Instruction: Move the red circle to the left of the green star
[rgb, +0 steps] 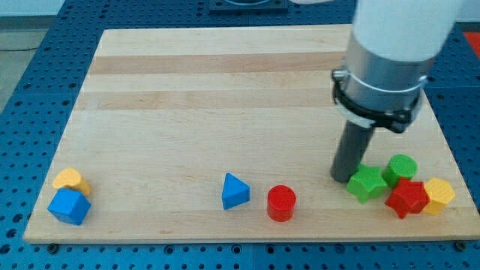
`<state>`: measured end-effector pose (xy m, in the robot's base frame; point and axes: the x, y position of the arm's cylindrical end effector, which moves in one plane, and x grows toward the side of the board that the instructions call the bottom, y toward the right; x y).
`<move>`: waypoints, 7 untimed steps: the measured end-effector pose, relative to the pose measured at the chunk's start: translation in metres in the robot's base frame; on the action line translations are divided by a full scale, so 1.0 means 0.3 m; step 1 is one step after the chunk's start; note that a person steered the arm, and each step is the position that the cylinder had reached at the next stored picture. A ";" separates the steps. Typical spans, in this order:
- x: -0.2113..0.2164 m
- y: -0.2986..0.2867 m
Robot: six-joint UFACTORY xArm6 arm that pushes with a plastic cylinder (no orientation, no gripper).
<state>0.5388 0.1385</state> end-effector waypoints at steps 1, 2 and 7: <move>0.000 0.062; 0.000 0.093; -0.033 -0.669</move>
<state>0.5289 -0.0621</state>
